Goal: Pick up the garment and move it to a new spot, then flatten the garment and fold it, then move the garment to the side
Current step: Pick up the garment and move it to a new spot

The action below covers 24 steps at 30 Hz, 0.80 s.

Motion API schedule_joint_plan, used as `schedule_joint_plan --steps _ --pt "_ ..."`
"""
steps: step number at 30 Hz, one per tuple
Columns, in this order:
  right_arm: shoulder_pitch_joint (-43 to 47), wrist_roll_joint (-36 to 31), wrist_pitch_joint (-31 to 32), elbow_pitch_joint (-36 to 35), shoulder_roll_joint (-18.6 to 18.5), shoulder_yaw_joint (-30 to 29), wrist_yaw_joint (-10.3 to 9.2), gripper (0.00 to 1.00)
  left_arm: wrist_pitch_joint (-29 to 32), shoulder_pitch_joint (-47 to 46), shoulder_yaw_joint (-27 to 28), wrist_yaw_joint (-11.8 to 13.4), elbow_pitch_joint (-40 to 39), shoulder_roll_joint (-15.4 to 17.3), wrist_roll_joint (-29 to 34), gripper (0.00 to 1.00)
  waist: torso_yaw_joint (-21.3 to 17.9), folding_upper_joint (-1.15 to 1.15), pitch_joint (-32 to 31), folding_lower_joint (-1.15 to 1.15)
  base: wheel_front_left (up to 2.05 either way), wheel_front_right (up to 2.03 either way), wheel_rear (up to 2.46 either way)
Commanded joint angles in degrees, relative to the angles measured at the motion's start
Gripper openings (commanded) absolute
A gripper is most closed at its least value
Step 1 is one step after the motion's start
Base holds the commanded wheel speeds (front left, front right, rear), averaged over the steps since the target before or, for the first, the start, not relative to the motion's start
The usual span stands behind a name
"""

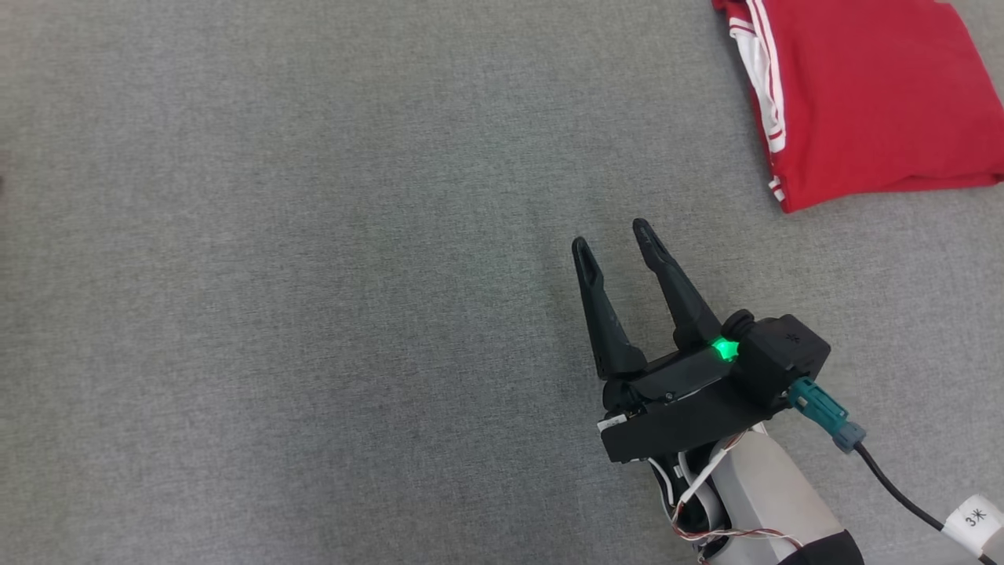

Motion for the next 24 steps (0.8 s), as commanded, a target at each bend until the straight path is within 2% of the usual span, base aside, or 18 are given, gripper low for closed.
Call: schedule_joint_plan --steps 1,2,8,15,24 --pt "-0.50 -0.22 -0.24 0.11 -0.01 0.09 0.01 1.00 0.55 0.66 -0.50 0.03 1.21 0.10 0.78 0.47 0.32 0.00 -0.30 0.01 0.00 0.00 0.00" --pt "-0.51 -0.35 -0.24 0.23 -0.02 0.02 0.01 1.00 -0.01 0.41 -0.62 -0.29 1.13 -0.05 0.71 0.01 0.52 0.00 -0.47 0.01 0.00 0.00 0.00" --pt "0.45 -0.33 -0.16 1.46 -0.02 -0.22 0.01 1.00 -6.63 -0.35 -1.42 -2.45 -0.47 -0.78 0.27 0.00 1.95 0.00 -2.96 0.01 0.00 0.00 0.00" --pt "2.30 -0.69 -0.16 2.71 -0.01 -1.90 0.01 1.00 -14.02 -2.16 -2.16 -4.59 -2.82 -3.20 -1.27 0.00 4.25 0.00 -7.72 0.01 0.00 0.00 0.00" --pt "5.37 -1.01 -0.15 3.52 -0.02 -4.38 0.01 1.00 -19.27 -2.91 -8.12 -5.49 -11.30 -7.20 -3.67 0.00 5.86 0.00 -12.95 0.01 0.00 0.00 0.00"
